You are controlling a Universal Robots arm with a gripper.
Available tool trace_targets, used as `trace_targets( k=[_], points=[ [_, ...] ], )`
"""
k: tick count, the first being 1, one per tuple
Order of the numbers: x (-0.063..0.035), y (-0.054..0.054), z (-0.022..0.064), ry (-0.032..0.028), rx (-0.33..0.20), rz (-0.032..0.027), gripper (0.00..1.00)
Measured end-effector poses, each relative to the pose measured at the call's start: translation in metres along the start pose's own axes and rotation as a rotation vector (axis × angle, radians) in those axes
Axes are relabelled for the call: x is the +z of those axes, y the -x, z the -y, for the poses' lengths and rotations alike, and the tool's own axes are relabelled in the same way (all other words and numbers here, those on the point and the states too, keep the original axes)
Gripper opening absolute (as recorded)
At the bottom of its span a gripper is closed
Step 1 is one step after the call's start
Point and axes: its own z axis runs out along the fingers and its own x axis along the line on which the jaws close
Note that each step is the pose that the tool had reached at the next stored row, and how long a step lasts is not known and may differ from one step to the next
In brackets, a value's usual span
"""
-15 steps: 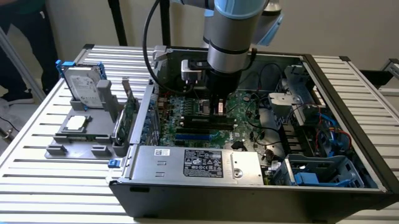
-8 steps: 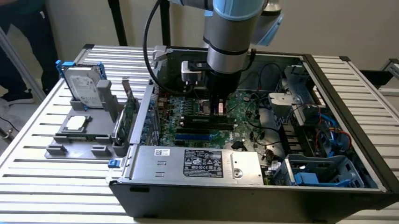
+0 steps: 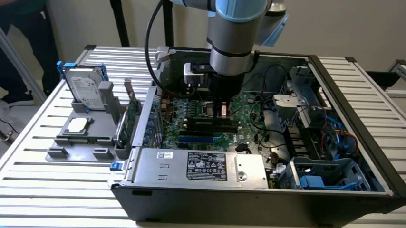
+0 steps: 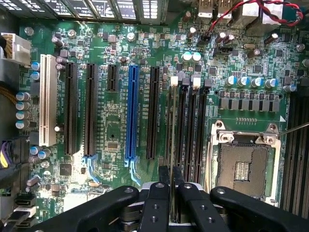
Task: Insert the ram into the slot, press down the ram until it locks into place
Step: 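Insert the ram into the slot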
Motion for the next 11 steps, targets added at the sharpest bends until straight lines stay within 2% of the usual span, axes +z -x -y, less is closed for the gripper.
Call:
trace_targets(
  k=[11],
  points=[
    [0.0041,0.001,0.0,-0.0001,0.008,0.0002,0.14]
  ],
)
